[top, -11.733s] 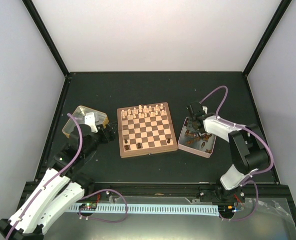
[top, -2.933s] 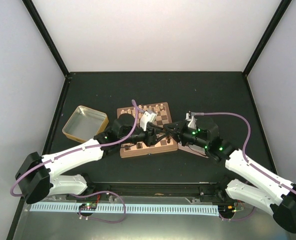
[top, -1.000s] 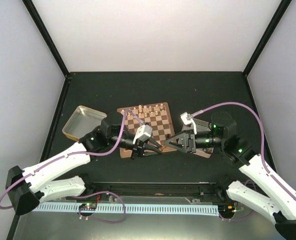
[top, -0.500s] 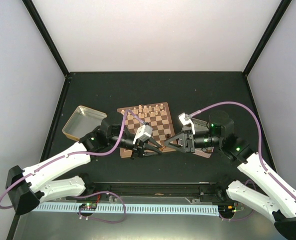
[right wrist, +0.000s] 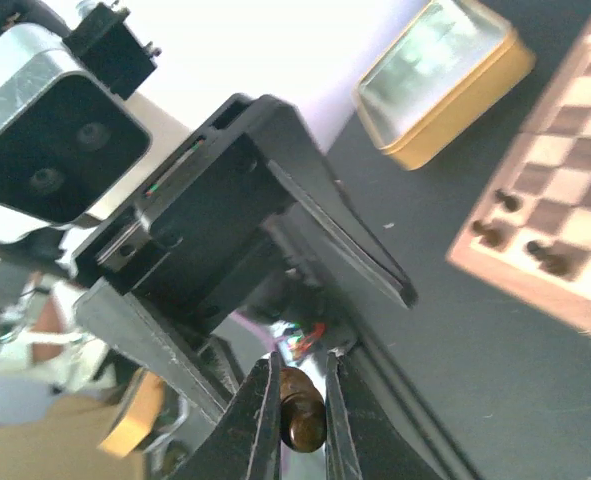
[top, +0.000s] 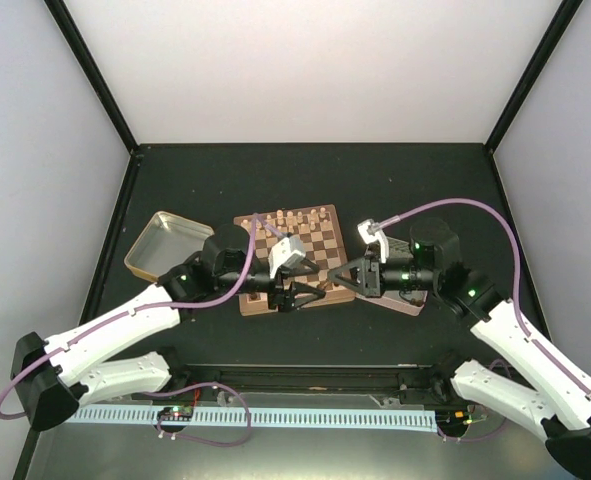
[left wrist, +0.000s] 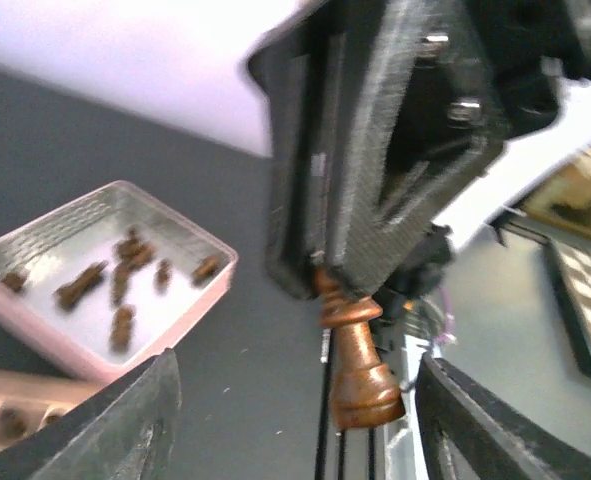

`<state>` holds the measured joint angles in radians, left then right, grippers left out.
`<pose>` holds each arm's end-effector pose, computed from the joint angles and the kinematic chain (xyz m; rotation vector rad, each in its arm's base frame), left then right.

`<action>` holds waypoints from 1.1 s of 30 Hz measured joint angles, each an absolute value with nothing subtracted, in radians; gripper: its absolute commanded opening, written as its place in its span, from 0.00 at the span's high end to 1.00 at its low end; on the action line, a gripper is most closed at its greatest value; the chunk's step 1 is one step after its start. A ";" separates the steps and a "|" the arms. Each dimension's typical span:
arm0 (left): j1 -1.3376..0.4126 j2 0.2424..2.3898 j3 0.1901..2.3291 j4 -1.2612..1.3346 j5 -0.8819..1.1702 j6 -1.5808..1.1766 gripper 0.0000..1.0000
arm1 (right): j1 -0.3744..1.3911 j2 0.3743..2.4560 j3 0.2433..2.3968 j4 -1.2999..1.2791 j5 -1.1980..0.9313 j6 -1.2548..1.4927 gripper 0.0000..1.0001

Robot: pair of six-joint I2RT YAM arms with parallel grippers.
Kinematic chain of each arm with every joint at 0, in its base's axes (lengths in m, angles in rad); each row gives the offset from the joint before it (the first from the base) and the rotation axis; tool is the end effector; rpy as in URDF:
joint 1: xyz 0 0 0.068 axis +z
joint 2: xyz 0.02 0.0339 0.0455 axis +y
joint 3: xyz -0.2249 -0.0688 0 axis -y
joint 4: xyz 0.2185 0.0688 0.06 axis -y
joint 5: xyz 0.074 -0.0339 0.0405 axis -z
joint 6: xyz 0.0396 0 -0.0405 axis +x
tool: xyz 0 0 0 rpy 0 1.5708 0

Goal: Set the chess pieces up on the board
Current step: Place the chess piece on the chessboard.

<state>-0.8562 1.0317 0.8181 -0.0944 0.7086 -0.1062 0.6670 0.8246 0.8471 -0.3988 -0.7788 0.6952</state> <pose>0.1312 -0.1906 0.2873 1.2054 1.6218 -1.2998 0.1238 0.1329 0.3060 -0.5646 2.1391 1.5919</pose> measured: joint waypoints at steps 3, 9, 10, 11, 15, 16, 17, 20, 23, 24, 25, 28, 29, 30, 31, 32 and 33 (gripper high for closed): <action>-0.847 1.013 0.811 -0.134 0.538 -0.145 0.24 | 0.667 0.870 0.888 -0.446 -0.668 0.655 0.99; -0.824 0.835 0.711 -0.191 0.108 -0.254 0.16 | 0.733 1.033 0.956 -0.500 -0.328 0.570 0.99; -0.822 0.802 0.694 -0.199 0.037 -0.276 0.16 | 0.758 1.077 0.968 -0.507 -0.254 0.558 0.99; -0.818 0.772 0.681 -0.211 -0.019 -0.294 0.16 | 0.780 1.119 0.976 -0.513 -0.197 0.550 0.99; -0.812 0.664 0.651 -0.256 -0.213 -0.352 0.15 | 0.869 1.276 1.021 -0.548 0.024 0.532 0.98; -0.812 0.643 0.648 -0.263 -0.250 -0.362 0.14 | 0.892 1.314 1.037 -0.555 0.074 0.529 0.98; -0.812 0.626 0.645 -0.266 -0.278 -0.370 0.14 | 0.910 1.346 1.047 -0.556 0.107 0.527 0.98; -0.811 0.587 0.642 -0.285 -0.348 -0.386 0.12 | 0.968 1.455 1.084 -0.563 0.210 0.522 0.97; -0.810 0.562 0.637 -0.297 -0.397 -0.397 0.11 | 1.013 1.551 1.110 -0.568 0.282 0.521 0.97; -0.809 0.561 0.636 -0.302 -0.408 -0.399 0.11 | 1.027 1.579 1.115 -0.569 0.304 0.521 0.97; -0.807 0.561 0.635 -0.304 -0.416 -0.400 0.11 | 1.039 1.603 1.118 -0.569 0.322 0.521 0.97; -0.806 0.561 0.630 -0.310 -0.430 -0.405 0.11 | 1.070 1.670 1.118 -0.567 0.371 0.522 0.95; -0.806 0.562 0.629 -0.311 -0.434 -0.405 0.11 | 1.077 1.686 1.117 -0.564 0.384 0.522 0.93; -0.806 0.563 0.629 -0.311 -0.435 -0.405 0.11 | 1.083 1.700 1.117 -0.560 0.393 0.522 0.90; -0.806 0.563 0.628 -0.313 -0.438 -0.406 0.11 | 1.086 1.710 1.117 -0.557 0.402 0.522 0.86; -0.806 0.563 0.628 -0.314 -0.440 -0.406 0.11 | 1.087 1.718 1.117 -0.553 0.410 0.524 0.82; -0.806 0.563 0.627 -0.315 -0.442 -0.406 0.11 | 1.087 1.723 1.117 -0.551 0.417 0.526 0.77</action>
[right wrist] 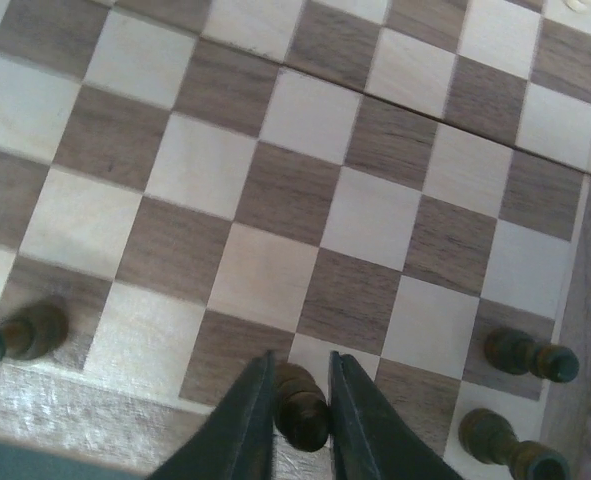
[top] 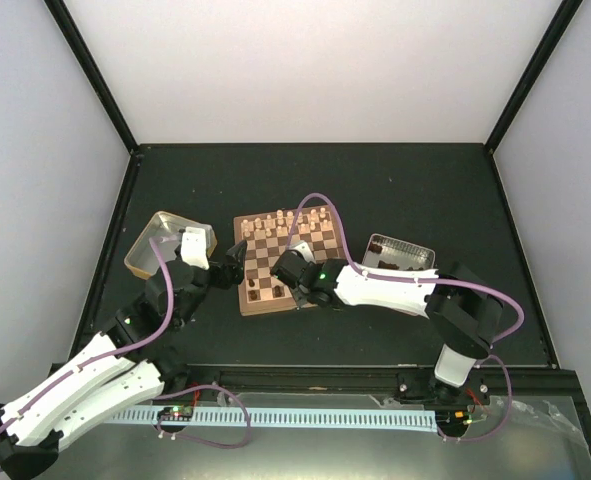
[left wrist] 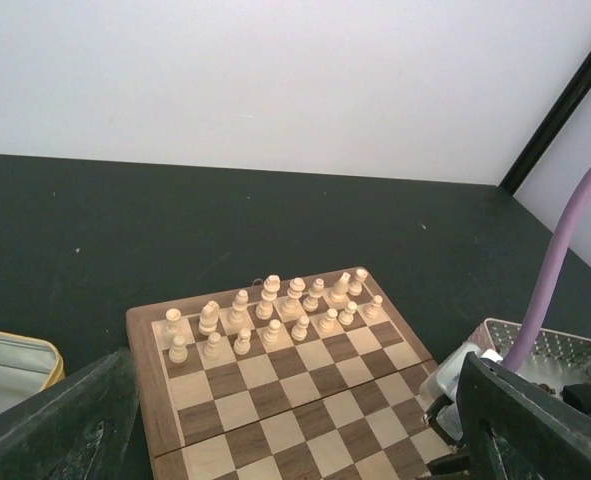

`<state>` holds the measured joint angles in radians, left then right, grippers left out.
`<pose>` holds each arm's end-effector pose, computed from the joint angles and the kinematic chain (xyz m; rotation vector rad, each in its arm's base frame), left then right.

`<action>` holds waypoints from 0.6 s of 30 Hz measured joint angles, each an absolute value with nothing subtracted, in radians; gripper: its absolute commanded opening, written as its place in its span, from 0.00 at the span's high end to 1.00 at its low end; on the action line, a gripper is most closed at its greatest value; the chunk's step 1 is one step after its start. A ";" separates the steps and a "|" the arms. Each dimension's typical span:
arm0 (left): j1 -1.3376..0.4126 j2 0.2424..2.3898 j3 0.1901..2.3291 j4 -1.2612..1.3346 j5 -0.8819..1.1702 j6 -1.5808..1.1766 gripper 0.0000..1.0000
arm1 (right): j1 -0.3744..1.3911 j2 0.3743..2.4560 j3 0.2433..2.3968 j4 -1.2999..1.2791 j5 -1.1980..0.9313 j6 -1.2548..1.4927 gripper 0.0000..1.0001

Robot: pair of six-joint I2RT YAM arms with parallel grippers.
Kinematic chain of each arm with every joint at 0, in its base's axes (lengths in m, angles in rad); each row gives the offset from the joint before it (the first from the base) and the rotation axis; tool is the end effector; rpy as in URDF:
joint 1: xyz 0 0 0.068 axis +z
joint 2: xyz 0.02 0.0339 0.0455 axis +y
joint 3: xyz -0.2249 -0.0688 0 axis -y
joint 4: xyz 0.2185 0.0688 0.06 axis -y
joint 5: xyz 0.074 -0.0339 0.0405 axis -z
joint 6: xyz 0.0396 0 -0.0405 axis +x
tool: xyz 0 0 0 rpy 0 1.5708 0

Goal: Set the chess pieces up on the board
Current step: Place the chess piece on the chessboard.

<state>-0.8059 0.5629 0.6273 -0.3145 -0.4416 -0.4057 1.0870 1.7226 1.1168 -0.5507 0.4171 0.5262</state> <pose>0.1163 -0.0968 0.2803 0.0501 1.8198 -0.4622 0.1594 0.2689 0.1598 -0.5990 2.4915 0.0135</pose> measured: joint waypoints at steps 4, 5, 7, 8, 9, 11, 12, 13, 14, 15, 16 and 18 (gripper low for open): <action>-0.806 0.563 0.624 -0.316 -0.442 -0.406 0.11 | 1.087 1.726 1.117 -0.546 0.441 0.543 0.67; -0.806 0.563 0.624 -0.317 -0.442 -0.406 0.11 | 1.087 1.726 1.117 -0.546 0.443 0.550 0.65; -0.806 0.563 0.624 -0.317 -0.442 -0.406 0.11 | 1.087 1.724 1.117 -0.549 0.442 0.558 0.63; -0.805 0.564 0.624 -0.317 -0.442 -0.406 0.11 | 1.084 1.721 1.118 -0.553 0.439 0.564 0.62; -0.805 0.565 0.624 -0.317 -0.442 -0.406 0.11 | 1.081 1.716 1.121 -0.562 0.432 0.572 0.62; -0.805 0.569 0.624 -0.317 -0.442 -0.406 0.11 | 1.070 1.708 1.133 -0.580 0.410 0.590 0.61; -0.805 0.572 0.624 -0.317 -0.442 -0.406 0.11 | 1.058 1.703 1.140 -0.587 0.391 0.602 0.60; -0.804 0.576 0.624 -0.318 -0.442 -0.406 0.11 | 1.048 1.699 1.145 -0.592 0.376 0.612 0.60; -0.804 0.579 0.624 -0.318 -0.442 -0.406 0.11 | 1.035 1.695 1.149 -0.596 0.360 0.622 0.60; -0.804 0.583 0.624 -0.318 -0.442 -0.406 0.11 | 1.024 1.691 1.152 -0.600 0.344 0.632 0.60; -0.804 0.585 0.624 -0.318 -0.441 -0.406 0.11 | 1.016 1.689 1.153 -0.605 0.331 0.637 0.60; -0.804 0.585 0.624 -0.318 -0.441 -0.406 0.11 | 1.004 1.690 1.158 -0.622 0.308 0.647 0.60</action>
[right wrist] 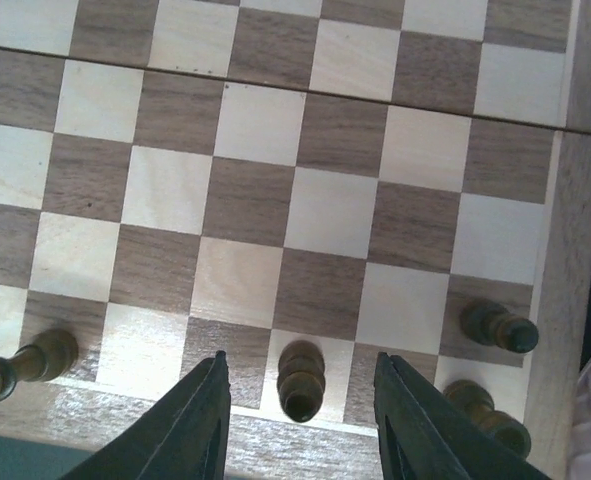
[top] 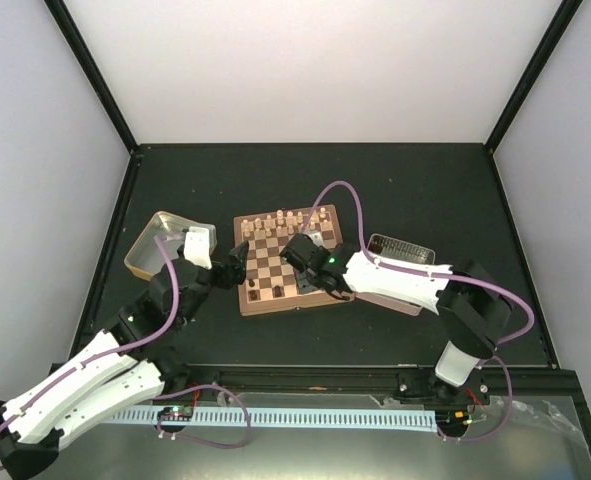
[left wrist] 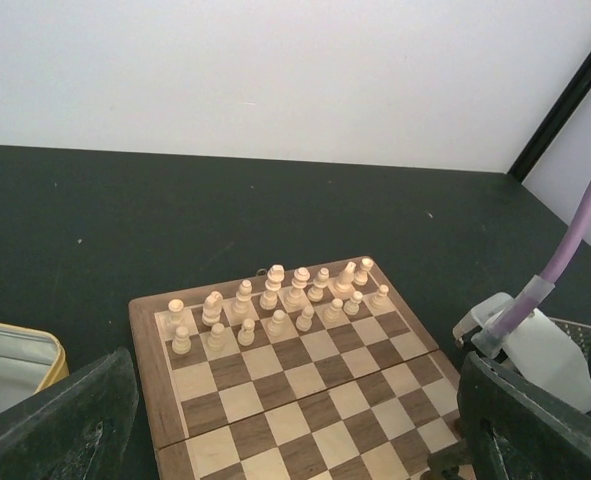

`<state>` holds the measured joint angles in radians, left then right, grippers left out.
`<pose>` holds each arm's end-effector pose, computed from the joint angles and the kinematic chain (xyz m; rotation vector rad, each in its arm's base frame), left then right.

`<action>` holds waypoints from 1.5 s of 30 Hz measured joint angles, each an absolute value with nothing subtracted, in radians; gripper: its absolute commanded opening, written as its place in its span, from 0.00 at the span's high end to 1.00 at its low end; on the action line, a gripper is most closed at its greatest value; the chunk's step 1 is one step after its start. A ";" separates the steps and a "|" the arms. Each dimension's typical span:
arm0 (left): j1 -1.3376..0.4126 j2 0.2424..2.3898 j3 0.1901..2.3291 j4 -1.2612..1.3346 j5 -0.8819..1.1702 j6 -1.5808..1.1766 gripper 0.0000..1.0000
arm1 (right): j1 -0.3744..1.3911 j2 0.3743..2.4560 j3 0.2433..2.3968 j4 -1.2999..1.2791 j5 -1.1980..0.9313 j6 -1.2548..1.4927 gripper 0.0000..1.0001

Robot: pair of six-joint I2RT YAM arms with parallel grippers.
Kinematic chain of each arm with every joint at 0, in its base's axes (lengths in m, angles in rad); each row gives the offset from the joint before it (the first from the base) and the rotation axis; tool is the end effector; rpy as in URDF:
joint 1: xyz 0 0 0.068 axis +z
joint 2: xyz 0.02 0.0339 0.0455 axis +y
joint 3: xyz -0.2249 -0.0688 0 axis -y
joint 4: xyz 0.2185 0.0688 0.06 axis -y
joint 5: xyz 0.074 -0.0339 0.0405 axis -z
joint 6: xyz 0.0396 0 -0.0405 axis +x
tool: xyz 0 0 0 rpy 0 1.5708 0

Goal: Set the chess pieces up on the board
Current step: Place the chess piece on the chessboard.

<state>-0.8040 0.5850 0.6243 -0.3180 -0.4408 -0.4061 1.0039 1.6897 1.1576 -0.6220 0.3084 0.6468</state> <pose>0.1191 -0.0992 0.2760 0.0583 1.8442 -0.4450 0.1770 0.2556 0.1755 -0.3826 2.6070 0.1314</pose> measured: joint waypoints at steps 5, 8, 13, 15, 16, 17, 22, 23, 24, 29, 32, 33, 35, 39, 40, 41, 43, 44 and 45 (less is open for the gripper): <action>-0.802 0.590 0.624 -0.319 -0.439 -0.406 0.11 | 1.003 1.714 1.185 -0.649 0.275 0.663 0.62; -0.800 0.590 0.624 -0.323 -0.436 -0.406 0.11 | 1.003 1.732 1.186 -0.659 0.268 0.667 0.65; -0.800 0.591 0.624 -0.324 -0.430 -0.406 0.11 | 1.002 1.774 1.191 -0.673 0.267 0.673 0.70; -0.800 0.591 0.624 -0.324 -0.426 -0.406 0.11 | 1.001 1.790 1.196 -0.678 0.268 0.675 0.72; -0.800 0.591 0.624 -0.324 -0.426 -0.406 0.11 | 1.000 1.795 1.198 -0.680 0.268 0.676 0.73; -0.799 0.592 0.624 -0.325 -0.423 -0.406 0.11 | 1.000 1.798 1.200 -0.681 0.268 0.675 0.75; -0.799 0.602 0.624 -0.325 -0.418 -0.406 0.11 | 0.997 1.803 1.200 -0.683 0.269 0.672 0.82; -0.799 0.603 0.624 -0.325 -0.418 -0.406 0.11 | 0.997 1.803 1.200 -0.685 0.269 0.672 0.84; -0.799 0.603 0.624 -0.325 -0.417 -0.406 0.11 | 0.997 1.803 1.200 -0.688 0.269 0.672 0.84; -0.799 0.603 0.624 -0.325 -0.414 -0.406 0.11 | 0.997 1.802 1.200 -0.694 0.266 0.671 0.84; -0.798 0.603 0.624 -0.325 -0.414 -0.406 0.11 | 0.997 1.798 1.199 -0.700 0.257 0.671 0.85; -0.797 0.602 0.624 -0.325 -0.414 -0.406 0.11 | 0.997 1.796 1.198 -0.702 0.254 0.670 0.85; -0.797 0.603 0.624 -0.325 -0.414 -0.406 0.11 | 0.997 1.791 1.198 -0.706 0.248 0.668 0.84; -0.797 0.603 0.624 -0.325 -0.413 -0.406 0.11 | 0.997 1.784 1.194 -0.707 0.240 0.666 0.80; -0.797 0.603 0.624 -0.325 -0.410 -0.406 0.11 | 0.997 1.784 1.193 -0.707 0.239 0.664 0.78; -0.797 0.603 0.624 -0.325 -0.410 -0.406 0.11 | 0.997 1.784 1.192 -0.709 0.237 0.662 0.76; -0.797 0.603 0.624 -0.326 -0.406 -0.406 0.11 | 0.997 1.784 1.192 -0.711 0.235 0.659 0.73; -0.797 0.603 0.624 -0.325 -0.404 -0.406 0.11 | 0.997 1.784 1.192 -0.713 0.234 0.659 0.72; -0.797 0.603 0.624 -0.325 -0.403 -0.406 0.11 | 0.997 1.784 1.192 -0.715 0.233 0.658 0.70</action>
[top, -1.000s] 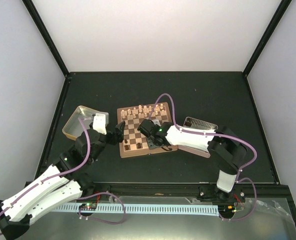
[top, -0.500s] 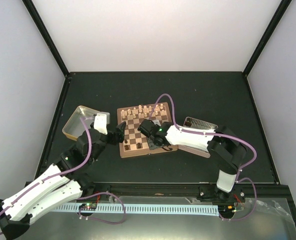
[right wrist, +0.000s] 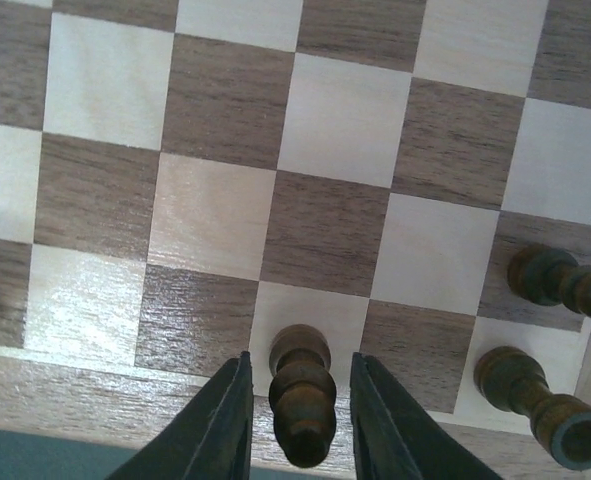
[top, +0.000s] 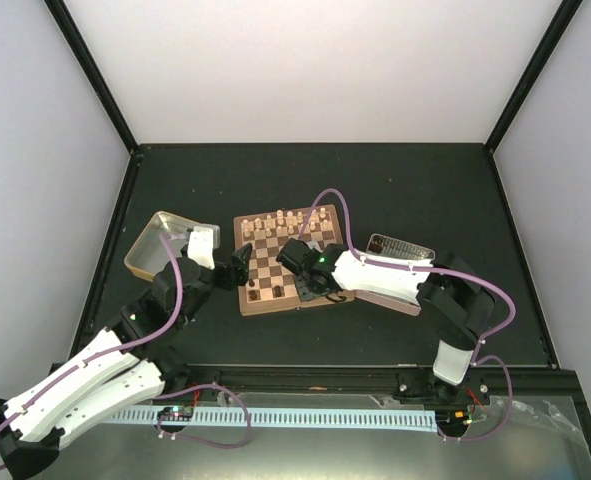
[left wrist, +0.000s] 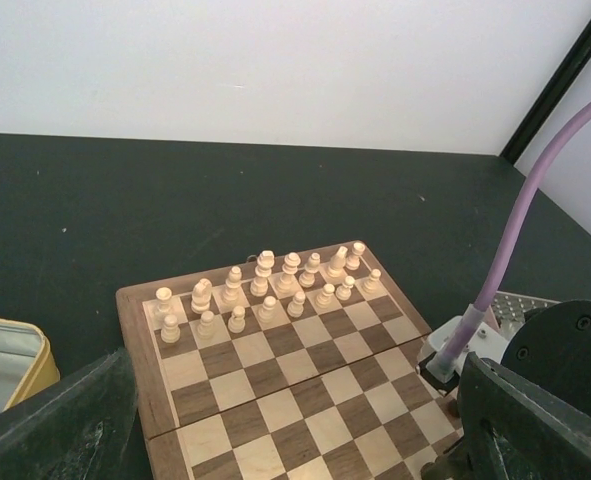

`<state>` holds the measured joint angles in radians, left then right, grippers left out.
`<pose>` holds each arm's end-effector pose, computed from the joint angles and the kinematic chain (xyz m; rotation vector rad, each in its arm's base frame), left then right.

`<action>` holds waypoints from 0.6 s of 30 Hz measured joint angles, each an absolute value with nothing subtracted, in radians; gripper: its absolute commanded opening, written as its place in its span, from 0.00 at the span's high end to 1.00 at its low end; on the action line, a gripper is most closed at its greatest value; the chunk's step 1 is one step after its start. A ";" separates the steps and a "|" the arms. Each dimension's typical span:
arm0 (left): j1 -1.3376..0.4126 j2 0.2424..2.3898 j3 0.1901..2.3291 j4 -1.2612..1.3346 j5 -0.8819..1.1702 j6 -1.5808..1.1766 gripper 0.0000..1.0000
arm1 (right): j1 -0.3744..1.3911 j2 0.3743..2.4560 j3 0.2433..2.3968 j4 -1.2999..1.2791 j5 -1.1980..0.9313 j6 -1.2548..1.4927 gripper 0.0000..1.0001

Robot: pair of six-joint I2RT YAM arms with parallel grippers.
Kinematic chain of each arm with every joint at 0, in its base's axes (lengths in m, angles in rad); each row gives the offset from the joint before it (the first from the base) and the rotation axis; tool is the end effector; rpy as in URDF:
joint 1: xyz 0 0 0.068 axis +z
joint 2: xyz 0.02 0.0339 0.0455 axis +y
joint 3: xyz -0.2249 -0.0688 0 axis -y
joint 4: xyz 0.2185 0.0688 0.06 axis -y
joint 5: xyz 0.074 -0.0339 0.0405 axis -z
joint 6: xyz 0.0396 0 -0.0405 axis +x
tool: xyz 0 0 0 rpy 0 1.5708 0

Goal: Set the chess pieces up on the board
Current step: Place the chess piece on the chessboard.

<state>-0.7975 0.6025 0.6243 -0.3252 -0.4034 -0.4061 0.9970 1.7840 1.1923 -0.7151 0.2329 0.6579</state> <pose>0.1209 -0.1016 0.2727 0.0872 1.8722 -0.4586 0.1769 0.2569 0.1526 -0.4285 2.7598 0.0519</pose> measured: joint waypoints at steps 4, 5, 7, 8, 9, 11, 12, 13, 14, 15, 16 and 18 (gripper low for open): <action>-0.797 0.604 0.624 -0.325 -0.400 -0.406 0.11 | 0.997 1.784 1.193 -0.728 0.232 0.656 0.64; -0.796 0.604 0.624 -0.325 -0.400 -0.406 0.11 | 0.997 1.784 1.193 -0.731 0.232 0.655 0.63; -0.795 0.604 0.624 -0.326 -0.400 -0.406 0.11 | 0.997 1.779 1.193 -0.740 0.232 0.655 0.62; -0.794 0.604 0.624 -0.326 -0.400 -0.407 0.11 | 0.997 1.772 1.195 -0.744 0.232 0.655 0.62; -0.794 0.604 0.624 -0.326 -0.401 -0.409 0.11 | 0.997 1.763 1.198 -0.749 0.231 0.655 0.61; -0.793 0.603 0.624 -0.332 -0.409 -0.417 0.11 | 0.997 1.739 1.213 -0.762 0.231 0.654 0.61; -0.793 0.601 0.624 -0.337 -0.416 -0.423 0.11 | 0.997 1.729 1.224 -0.765 0.231 0.653 0.60; -0.792 0.599 0.625 -0.344 -0.427 -0.430 0.11 | 0.999 1.716 1.239 -0.768 0.228 0.652 0.58; -0.791 0.596 0.625 -0.349 -0.433 -0.435 0.11 | 1.000 1.705 1.256 -0.770 0.226 0.650 0.55; -0.790 0.594 0.625 -0.358 -0.448 -0.444 0.11 | 1.003 1.698 1.269 -0.770 0.224 0.648 0.53; -0.788 0.589 0.626 -0.366 -0.458 -0.452 0.11 | 1.007 1.690 1.288 -0.770 0.223 0.640 0.51; -0.781 0.581 0.626 -0.385 -0.489 -0.474 0.11 | 1.021 1.686 1.322 -0.768 0.215 0.625 0.49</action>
<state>-0.7811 0.5812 0.6262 -0.3855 -0.4892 -0.4744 1.0206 1.6859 1.3220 -0.7677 0.2146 0.6254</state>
